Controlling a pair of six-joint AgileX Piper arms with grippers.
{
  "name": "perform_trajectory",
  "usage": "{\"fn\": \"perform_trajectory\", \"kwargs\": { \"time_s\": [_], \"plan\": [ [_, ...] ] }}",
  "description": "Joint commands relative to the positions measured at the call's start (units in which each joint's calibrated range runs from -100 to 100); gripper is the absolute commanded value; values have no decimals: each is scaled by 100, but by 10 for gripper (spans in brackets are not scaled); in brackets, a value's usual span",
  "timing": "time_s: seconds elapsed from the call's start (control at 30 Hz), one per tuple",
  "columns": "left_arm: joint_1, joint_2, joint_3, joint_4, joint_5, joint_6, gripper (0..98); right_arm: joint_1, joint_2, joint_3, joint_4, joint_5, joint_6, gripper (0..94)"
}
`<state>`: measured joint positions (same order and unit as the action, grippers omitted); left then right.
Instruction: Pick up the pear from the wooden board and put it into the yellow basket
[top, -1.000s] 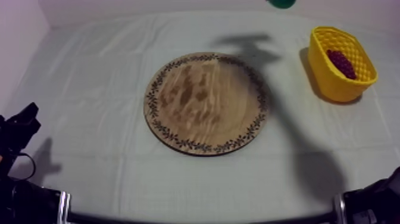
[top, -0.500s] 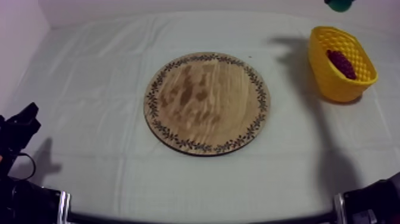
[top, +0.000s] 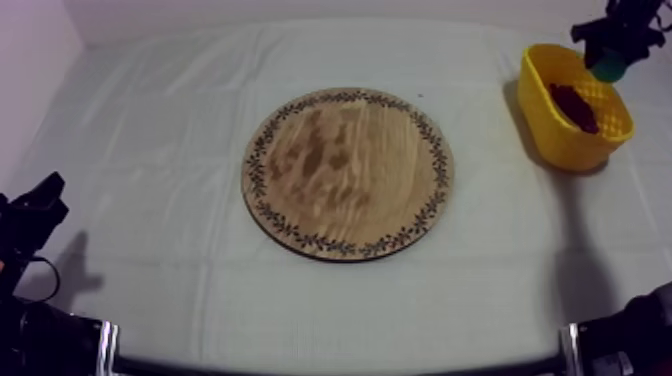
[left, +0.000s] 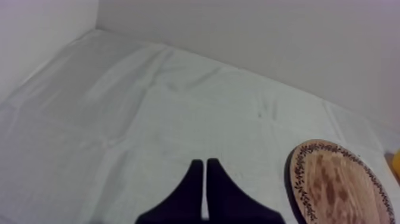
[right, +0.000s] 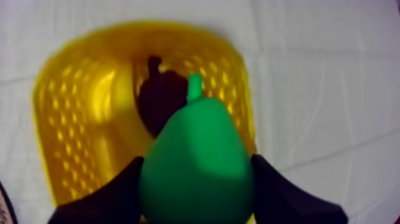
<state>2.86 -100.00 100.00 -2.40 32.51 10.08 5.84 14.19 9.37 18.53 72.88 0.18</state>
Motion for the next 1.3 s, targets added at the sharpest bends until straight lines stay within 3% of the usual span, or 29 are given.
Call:
{"fn": "perform_trajectory", "kwargs": {
  "time_s": [0.0,0.17,0.4,0.53,0.77,0.97,1.27],
  "plan": [
    [0,0,0,-2,-1,1,1,25,59,259,-155,-196,125,298],
    [0,0,0,-2,-1,1,1,21,237,488,-518,-542,381,325],
    [0,0,0,-2,-1,1,1,25,515,589,-782,-835,466,627],
    [0,0,0,-2,-1,1,1,36,596,650,-890,-1067,491,697],
    [0,0,0,-2,-1,1,1,26,3,1128,-912,-1783,573,643],
    [0,0,0,-2,-1,1,1,6,-1331,2085,-672,-2973,425,569],
    [0,0,0,-2,-1,1,1,-35,-3474,3841,-355,-4254,104,538]
  ]
}}
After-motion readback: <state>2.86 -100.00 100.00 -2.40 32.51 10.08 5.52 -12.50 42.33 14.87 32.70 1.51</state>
